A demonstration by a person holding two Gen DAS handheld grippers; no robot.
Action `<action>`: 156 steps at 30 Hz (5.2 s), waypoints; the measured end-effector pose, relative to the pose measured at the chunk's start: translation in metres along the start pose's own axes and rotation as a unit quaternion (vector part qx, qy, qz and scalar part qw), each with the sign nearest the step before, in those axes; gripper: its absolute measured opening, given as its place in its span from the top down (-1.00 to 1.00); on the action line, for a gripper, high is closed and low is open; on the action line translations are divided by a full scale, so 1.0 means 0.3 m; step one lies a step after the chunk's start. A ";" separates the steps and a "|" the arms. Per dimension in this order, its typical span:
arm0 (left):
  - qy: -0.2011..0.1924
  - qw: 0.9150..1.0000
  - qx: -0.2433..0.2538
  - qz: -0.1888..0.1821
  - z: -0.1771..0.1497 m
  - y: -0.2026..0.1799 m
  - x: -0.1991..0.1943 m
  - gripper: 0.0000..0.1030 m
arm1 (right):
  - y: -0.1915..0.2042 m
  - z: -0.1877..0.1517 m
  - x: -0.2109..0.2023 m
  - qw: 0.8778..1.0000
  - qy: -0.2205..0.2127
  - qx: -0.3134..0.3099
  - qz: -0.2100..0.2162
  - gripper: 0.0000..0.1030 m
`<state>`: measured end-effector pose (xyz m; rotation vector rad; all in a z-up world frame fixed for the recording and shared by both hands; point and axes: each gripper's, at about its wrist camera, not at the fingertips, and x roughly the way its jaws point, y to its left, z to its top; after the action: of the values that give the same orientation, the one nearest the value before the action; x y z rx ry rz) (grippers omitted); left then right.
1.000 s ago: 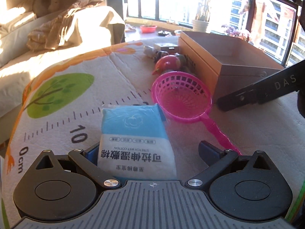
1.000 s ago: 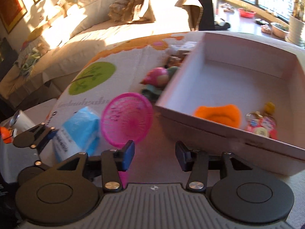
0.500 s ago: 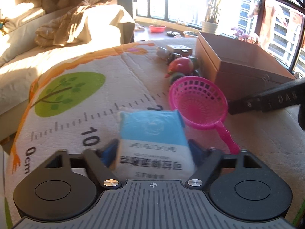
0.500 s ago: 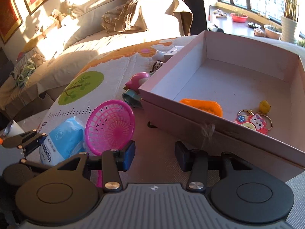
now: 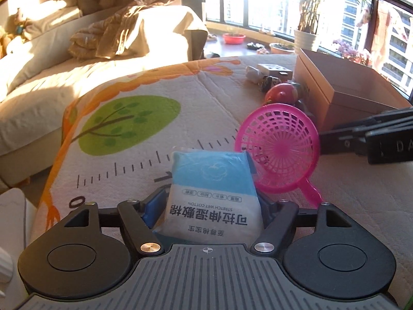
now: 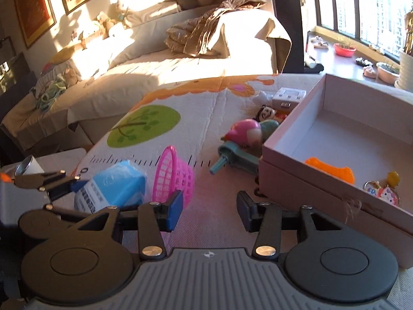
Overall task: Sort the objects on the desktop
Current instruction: 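Grasp the blue-and-white wipes pack with the left tool, then drop the wipes pack into the pink box with the left tool while the right tool drops the scoop, then move the right tool over the mat to the yellow Lego brick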
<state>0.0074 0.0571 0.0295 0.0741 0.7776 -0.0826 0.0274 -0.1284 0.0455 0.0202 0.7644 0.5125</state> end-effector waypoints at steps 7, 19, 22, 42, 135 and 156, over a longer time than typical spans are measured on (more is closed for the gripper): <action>0.002 1.000 -0.003 -0.005 -0.011 0.005 0.001 -0.61 | -0.006 -0.014 -0.097 0.998 -0.051 -0.020 -0.020 -0.23; 0.007 1.000 -0.002 0.008 -0.011 0.025 -0.001 -0.69 | 0.117 -0.029 0.028 0.991 -0.017 -0.131 -0.021 -0.69; 0.011 1.000 -0.008 0.017 -0.015 0.040 0.010 -0.70 | 0.116 -0.014 0.071 0.991 -0.011 -0.134 -0.020 -0.69; 0.003 0.999 0.024 -0.044 -0.010 -0.091 -0.027 -0.25 | -0.078 -0.166 -0.197 0.997 0.000 -0.041 -0.065 -0.61; -0.002 0.995 0.037 -0.088 0.031 -0.117 0.048 -0.98 | -0.092 0.456 0.089 0.993 0.097 -0.019 -0.068 0.06; -0.013 0.998 -0.010 -0.056 0.058 -0.047 0.091 -1.00 | -0.073 0.550 0.245 0.992 0.054 -0.047 -0.099 -0.18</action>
<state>0.0375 0.0403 0.0223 0.0096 0.7566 -0.1813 0.1914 -0.0873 0.1131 -0.1709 0.8376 0.3614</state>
